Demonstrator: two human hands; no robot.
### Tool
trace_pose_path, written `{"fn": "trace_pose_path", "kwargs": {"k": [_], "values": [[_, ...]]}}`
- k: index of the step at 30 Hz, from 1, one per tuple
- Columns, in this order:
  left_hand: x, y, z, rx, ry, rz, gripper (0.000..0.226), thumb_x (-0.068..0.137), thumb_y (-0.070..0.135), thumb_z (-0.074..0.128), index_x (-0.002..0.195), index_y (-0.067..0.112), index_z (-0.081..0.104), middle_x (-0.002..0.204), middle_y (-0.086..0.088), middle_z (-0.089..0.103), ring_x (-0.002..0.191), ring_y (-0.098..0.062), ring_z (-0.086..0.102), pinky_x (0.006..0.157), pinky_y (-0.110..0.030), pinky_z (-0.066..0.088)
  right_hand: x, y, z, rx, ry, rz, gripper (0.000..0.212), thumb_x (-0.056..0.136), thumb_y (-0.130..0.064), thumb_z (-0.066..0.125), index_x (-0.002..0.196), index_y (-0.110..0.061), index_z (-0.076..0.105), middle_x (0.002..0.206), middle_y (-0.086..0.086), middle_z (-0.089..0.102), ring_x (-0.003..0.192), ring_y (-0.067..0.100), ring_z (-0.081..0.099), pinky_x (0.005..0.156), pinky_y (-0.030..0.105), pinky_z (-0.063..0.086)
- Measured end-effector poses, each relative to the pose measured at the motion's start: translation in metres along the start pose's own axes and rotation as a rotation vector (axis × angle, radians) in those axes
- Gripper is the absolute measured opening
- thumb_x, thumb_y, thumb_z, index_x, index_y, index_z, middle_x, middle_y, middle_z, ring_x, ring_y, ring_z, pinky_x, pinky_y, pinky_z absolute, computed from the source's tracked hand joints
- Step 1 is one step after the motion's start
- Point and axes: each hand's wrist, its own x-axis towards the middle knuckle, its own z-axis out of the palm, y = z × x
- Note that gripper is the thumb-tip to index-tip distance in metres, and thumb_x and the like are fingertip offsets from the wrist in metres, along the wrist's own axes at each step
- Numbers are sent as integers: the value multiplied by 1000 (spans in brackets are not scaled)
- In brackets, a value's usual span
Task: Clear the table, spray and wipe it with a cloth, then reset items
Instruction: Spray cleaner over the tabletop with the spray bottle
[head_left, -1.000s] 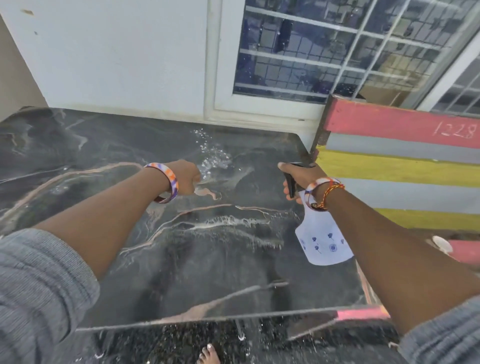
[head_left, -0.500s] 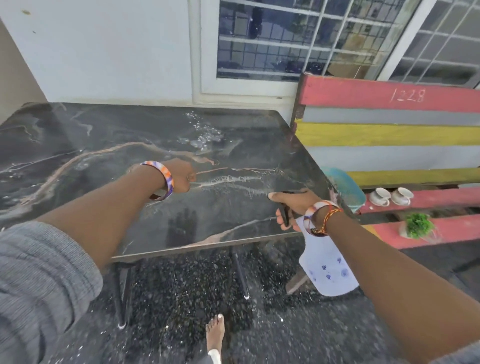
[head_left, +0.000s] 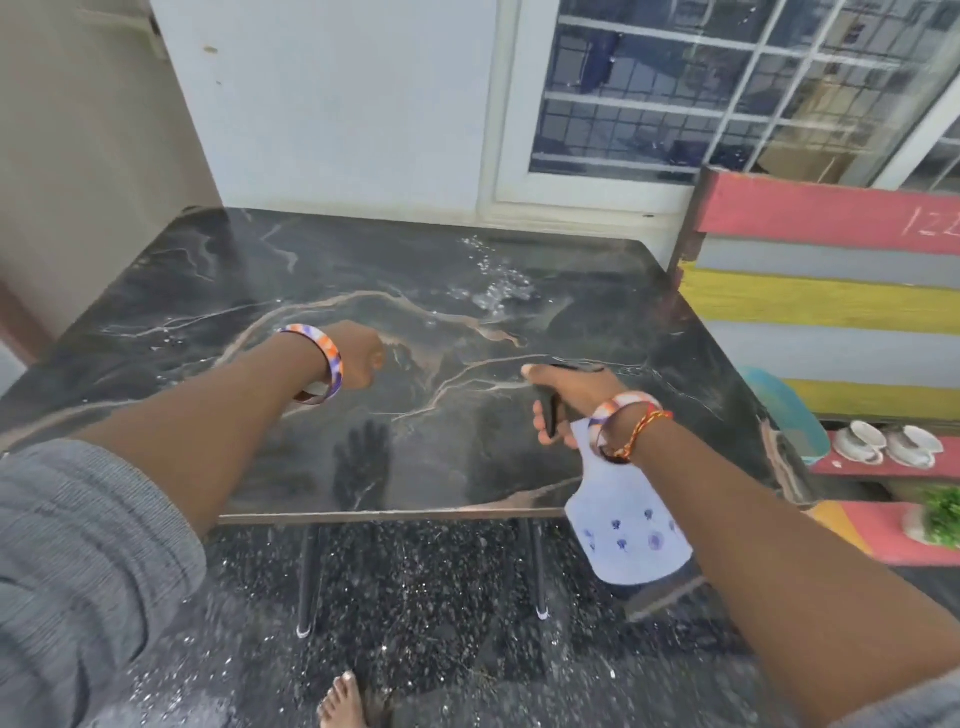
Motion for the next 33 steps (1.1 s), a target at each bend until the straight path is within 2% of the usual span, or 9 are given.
{"fn": "trace_pose_path", "kwargs": {"k": [2,6,9,13,17,20,26,29,33], "values": [[11,-15,-3,3,3,-1,37,83,6,50,119,5,59,122,-17,61,114,-33,56,92,-31,45,23,-24,4,71,34,-11,29,85,-24,65,65,-8,53,35,5,50,31,17,47,44,24,43],[42,-50,-12,-2,9,10,40,85,9,50,124,10,57,125,-13,60,115,-32,56,95,-32,46,78,-69,13,171,202,-88,25,85,-20,65,68,-5,54,41,9,50,28,17,47,38,22,44],[70,-81,-21,-29,15,17,39,85,8,49,123,9,56,125,-15,60,113,-32,57,96,-34,47,122,-96,26,56,295,-140,24,81,-28,67,78,-5,60,56,11,53,36,19,47,42,24,45],[98,-117,-29,-62,49,22,39,83,7,49,121,7,59,119,-18,63,110,-34,59,94,-36,49,167,-119,39,-90,370,-135,31,77,-35,69,80,-4,61,56,11,55,34,18,48,38,21,43],[113,-152,-34,-83,81,12,36,85,7,47,118,6,58,121,-17,62,112,-34,58,95,-36,47,192,-135,64,-85,266,-53,27,81,-29,69,82,-4,60,54,13,58,44,23,56,45,27,50],[115,-184,-35,-101,87,-22,33,86,8,47,116,3,60,118,-18,63,110,-33,59,94,-36,48,205,-144,103,-61,181,-45,27,82,-29,68,85,-4,58,62,12,55,53,23,53,50,27,50],[100,-252,-36,-100,128,-127,29,81,6,52,107,2,64,111,-20,66,104,-34,62,87,-32,47,216,-158,201,-147,103,-185,31,77,-28,71,61,-5,57,33,5,49,28,17,44,38,21,39],[85,-276,-37,-101,166,-191,30,82,7,52,109,1,63,113,-21,65,106,-35,60,89,-32,47,212,-160,240,-241,35,-200,30,75,-29,71,61,-6,58,40,7,51,31,17,44,37,20,38],[60,-299,-36,-146,184,-261,31,83,6,51,110,1,65,114,-21,65,108,-35,60,92,-33,47,191,-159,275,-296,-169,-95,26,82,-27,68,67,-8,57,60,12,54,47,21,50,49,28,47]]}}
